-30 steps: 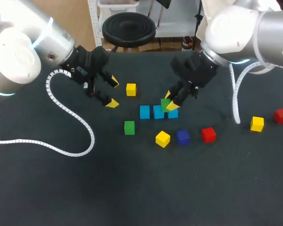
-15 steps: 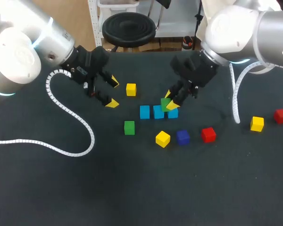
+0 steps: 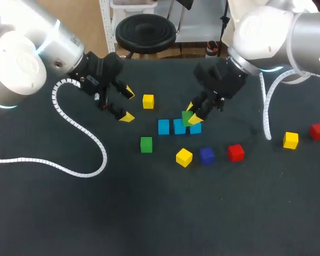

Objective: Place the blue cubes, place green cubes on the blue cubes, place the yellow cubes on the green cubes, then place the red cubes on the yellow cubes, and place purple cube on the red cubes.

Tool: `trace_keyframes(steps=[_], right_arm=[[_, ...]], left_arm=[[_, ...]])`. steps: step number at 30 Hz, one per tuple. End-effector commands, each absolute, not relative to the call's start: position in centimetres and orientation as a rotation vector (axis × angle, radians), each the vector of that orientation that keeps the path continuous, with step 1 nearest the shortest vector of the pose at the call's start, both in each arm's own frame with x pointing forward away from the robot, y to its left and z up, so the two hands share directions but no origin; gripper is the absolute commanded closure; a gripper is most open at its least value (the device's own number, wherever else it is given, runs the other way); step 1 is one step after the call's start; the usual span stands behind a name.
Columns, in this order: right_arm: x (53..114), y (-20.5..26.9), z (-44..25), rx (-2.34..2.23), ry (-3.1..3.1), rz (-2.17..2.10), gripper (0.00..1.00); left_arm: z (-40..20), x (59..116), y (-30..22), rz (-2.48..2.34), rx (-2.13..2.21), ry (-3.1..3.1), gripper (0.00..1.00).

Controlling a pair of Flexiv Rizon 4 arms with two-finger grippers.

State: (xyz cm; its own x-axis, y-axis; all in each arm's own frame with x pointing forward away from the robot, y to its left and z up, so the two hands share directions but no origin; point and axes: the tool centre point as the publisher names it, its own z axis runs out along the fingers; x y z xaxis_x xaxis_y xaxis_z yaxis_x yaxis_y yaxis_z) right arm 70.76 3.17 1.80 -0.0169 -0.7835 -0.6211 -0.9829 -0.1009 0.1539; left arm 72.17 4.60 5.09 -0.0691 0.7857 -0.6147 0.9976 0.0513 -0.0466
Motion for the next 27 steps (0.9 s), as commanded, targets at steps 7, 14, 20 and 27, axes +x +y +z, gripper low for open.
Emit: trace_keyframes(steps=[7, 14, 20, 27], right_arm=[[70.7, 3.0, 2.1, -1.910, 1.818, 0.846, 0.00], [70.5, 1.8, 2.9, -1.871, 1.796, 0.818, 0.00], [70.7, 1.2, 3.3, -1.864, 1.798, 0.803, 0.00], [71.3, 2.5, 2.9, -1.888, 1.790, 0.818, 0.00]], left_arm=[[5.1, 72.3, 4.7, -0.666, 1.788, 1.907, 0.00], [5.1, 72.3, 4.7, -0.666, 1.788, 1.907, 0.00], [5.1, 72.3, 4.7, -0.666, 1.788, 1.907, 0.00], [5.1, 72.3, 4.7, -0.666, 1.788, 1.907, 0.00]])
